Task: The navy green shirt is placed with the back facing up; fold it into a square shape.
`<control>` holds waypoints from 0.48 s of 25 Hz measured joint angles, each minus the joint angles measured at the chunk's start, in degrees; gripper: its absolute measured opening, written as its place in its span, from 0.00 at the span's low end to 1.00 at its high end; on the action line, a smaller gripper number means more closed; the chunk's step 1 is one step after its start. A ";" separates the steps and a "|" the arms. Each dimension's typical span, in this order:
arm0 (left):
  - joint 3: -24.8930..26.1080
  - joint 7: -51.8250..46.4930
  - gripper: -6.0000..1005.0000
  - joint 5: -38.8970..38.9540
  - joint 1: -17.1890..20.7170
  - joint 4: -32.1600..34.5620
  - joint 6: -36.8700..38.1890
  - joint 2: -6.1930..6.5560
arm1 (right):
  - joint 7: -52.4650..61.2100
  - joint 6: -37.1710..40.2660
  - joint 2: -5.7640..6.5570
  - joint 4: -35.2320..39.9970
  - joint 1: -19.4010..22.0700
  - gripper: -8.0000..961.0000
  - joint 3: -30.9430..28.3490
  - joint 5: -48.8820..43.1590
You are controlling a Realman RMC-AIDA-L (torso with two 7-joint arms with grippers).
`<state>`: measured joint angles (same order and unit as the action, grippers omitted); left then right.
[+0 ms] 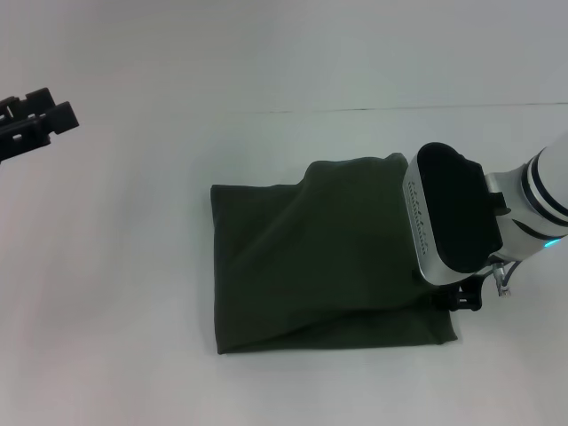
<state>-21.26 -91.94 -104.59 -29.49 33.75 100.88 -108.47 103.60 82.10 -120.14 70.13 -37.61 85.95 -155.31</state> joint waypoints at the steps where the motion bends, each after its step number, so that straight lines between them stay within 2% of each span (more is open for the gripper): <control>1: 0.00 0.00 0.88 0.00 -0.09 0.00 -0.06 0.00 | 0.10 -0.32 0.00 -0.05 0.00 0.49 0.08 -0.28; 4: 0.00 0.02 0.88 0.00 -0.29 0.00 -0.14 0.01 | 0.20 -0.72 0.00 -0.34 0.00 0.38 0.15 -0.45; 9: 0.00 0.04 0.88 0.00 -0.34 0.00 -0.09 0.02 | 0.19 0.16 0.00 0.62 -0.02 0.14 -0.96 0.07; 12: 0.01 0.03 0.88 0.00 -0.40 0.00 0.04 0.02 | -0.11 1.99 0.04 0.76 -0.43 0.10 -2.00 0.09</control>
<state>-21.25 -91.90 -104.59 -29.90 33.75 100.92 -108.45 103.48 84.09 -120.10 70.89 -38.05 83.95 -155.22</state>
